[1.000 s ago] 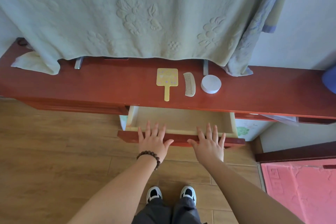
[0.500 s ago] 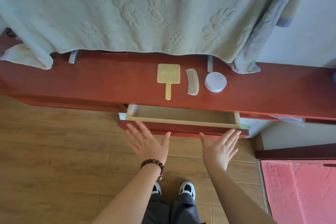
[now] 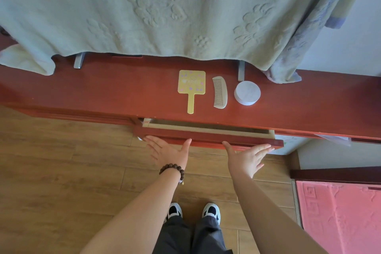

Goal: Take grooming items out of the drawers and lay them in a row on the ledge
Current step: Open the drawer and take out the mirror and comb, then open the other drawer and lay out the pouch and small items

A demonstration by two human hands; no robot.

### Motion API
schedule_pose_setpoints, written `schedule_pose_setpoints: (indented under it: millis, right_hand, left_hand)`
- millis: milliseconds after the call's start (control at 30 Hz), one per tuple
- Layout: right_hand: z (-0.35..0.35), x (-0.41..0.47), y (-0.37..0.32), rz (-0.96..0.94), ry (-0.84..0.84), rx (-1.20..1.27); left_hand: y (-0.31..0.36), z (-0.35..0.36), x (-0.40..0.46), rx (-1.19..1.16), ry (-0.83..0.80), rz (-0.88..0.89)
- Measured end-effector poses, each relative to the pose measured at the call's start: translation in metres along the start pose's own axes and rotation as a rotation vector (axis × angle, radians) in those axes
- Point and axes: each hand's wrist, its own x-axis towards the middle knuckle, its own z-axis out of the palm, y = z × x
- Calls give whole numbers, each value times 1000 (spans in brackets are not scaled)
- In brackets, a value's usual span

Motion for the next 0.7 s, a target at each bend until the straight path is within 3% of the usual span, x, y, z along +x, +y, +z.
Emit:
schedule_pose_setpoints:
  millis: [367, 700]
  right_hand:
    - [0, 35, -29, 67, -19, 69]
    - [-8, 44, -30, -23, -89, 35]
  left_hand:
    - [28, -4, 28, 4, 4, 40]
    - [24, -10, 37, 55, -28, 73]
